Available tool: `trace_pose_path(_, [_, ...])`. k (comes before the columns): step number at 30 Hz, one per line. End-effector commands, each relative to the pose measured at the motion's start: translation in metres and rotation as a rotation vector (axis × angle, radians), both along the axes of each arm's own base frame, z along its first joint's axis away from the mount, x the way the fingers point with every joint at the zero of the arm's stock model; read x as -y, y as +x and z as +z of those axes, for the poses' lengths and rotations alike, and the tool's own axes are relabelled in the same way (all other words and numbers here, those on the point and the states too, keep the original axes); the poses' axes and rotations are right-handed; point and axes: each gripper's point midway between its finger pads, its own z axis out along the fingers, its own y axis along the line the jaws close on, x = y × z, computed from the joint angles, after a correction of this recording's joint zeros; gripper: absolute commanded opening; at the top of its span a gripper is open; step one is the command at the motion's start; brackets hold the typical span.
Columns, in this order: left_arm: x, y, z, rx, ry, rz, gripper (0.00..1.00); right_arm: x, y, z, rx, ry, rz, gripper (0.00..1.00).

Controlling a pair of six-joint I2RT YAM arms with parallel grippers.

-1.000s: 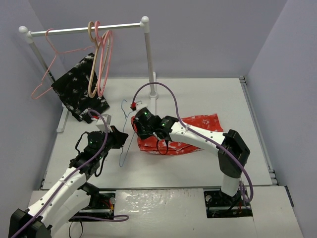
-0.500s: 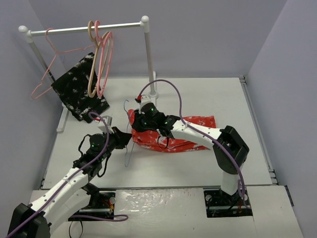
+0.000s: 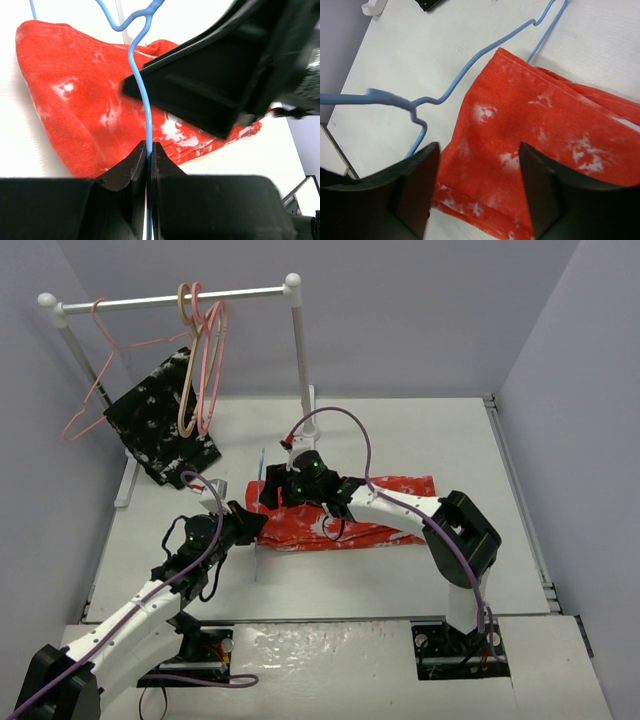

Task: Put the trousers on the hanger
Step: Place trousers on hanger

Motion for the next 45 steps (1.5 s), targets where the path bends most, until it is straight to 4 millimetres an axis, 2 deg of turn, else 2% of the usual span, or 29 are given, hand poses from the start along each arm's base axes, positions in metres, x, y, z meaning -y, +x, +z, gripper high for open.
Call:
trace_pose_path(1, [0.014, 0.011, 0.04, 0.117, -0.095, -0.024, 0.0, 0.007, -0.006, 0.056, 0.091, 0.084, 0.033, 0.43])
trace_pose_path(3, [0.016, 0.013, 0.041, 0.118, -0.109, -0.024, 0.0, 0.005, -0.016, 0.046, 0.058, 0.089, 0.065, 0.34])
trace_pose_path(6, [0.018, 0.015, 0.042, 0.122, -0.124, -0.027, 0.0, 0.005, -0.031, 0.021, 0.008, 0.076, 0.097, 0.22])
trace_pose_path(9, [0.019, 0.016, 0.038, 0.119, -0.122, -0.026, 0.0, 0.009, -0.037, 0.011, -0.01, 0.065, 0.096, 0.2])
trace_pose_path(13, [0.019, 0.015, 0.024, 0.093, -0.119, -0.027, 0.0, 0.017, -0.031, 0.032, 0.045, 0.07, 0.057, 0.33])
trace_pose_path(17, [0.019, 0.016, 0.019, 0.085, -0.11, -0.024, 0.0, 0.03, -0.021, 0.054, 0.124, 0.031, 0.013, 0.4])
trace_pose_path(19, [0.02, 0.016, 0.02, 0.088, -0.106, -0.028, 0.0, 0.035, -0.017, 0.073, 0.174, 0.041, -0.015, 0.48])
trace_pose_path(21, [0.02, 0.016, 0.021, 0.09, -0.105, -0.031, 0.0, 0.032, -0.017, 0.091, 0.235, 0.047, -0.025, 0.54])
trace_pose_path(24, [0.02, 0.016, 0.02, 0.088, -0.107, -0.032, 0.0, 0.022, -0.013, 0.108, 0.299, 0.062, -0.016, 0.57])
trace_pose_path(33, [0.02, 0.015, 0.019, 0.083, -0.104, -0.03, 0.0, -0.022, 0.021, 0.117, 0.378, 0.073, -0.031, 0.57])
trace_pose_path(35, [0.02, 0.015, 0.02, 0.085, -0.106, -0.03, 0.0, -0.024, 0.028, 0.116, 0.385, 0.06, -0.063, 0.56])
trace_pose_path(39, [0.019, 0.016, 0.021, 0.087, -0.105, -0.028, 0.0, -0.025, 0.042, 0.102, 0.385, 0.027, -0.127, 0.5])
trace_pose_path(45, [0.02, 0.017, 0.024, 0.093, -0.108, -0.031, 0.0, -0.03, 0.046, 0.09, 0.375, 0.014, -0.143, 0.41])
